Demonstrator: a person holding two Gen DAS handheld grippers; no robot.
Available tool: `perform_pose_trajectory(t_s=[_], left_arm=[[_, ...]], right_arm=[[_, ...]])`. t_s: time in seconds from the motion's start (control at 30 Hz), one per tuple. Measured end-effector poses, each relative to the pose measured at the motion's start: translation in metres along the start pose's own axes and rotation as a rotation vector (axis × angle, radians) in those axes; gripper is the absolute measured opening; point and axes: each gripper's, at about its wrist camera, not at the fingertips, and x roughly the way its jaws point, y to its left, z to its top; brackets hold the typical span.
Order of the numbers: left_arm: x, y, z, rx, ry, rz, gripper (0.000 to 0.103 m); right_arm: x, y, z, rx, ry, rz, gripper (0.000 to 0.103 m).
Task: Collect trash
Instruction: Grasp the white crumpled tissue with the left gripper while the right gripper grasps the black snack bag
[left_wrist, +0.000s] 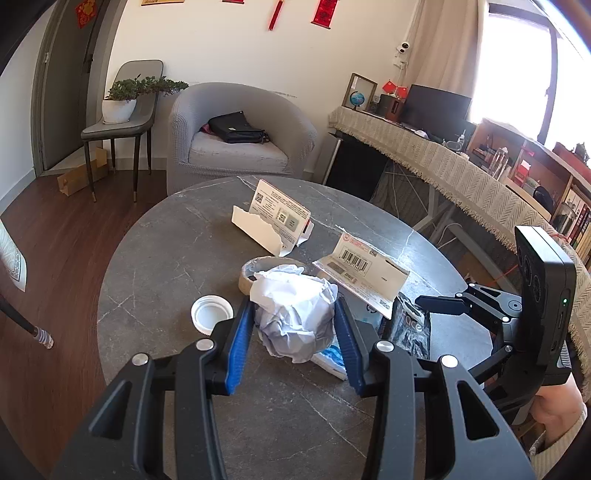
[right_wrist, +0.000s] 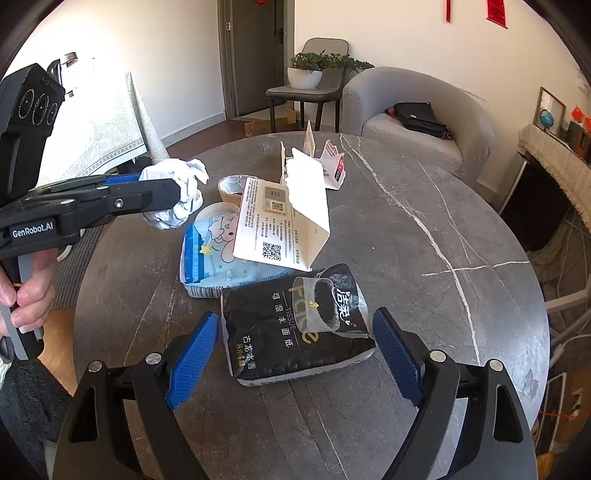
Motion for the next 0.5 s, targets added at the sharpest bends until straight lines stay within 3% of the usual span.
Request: perform_pose_trajectory(t_s=[0.37, 0.5], left_arm=[[-0.017, 0.016, -0.001, -0.006, 0.002, 0.009, 0.047], [-0.027, 0.018, -0.002, -0.009, -0.003, 0.009, 0.047]], right_arm=[[0.014, -0.005, 0.003, 0.054, 0.032, 0.002, 0.086], [0.01, -0.005, 0.002, 0.062, 0.032, -0.017, 0.078]])
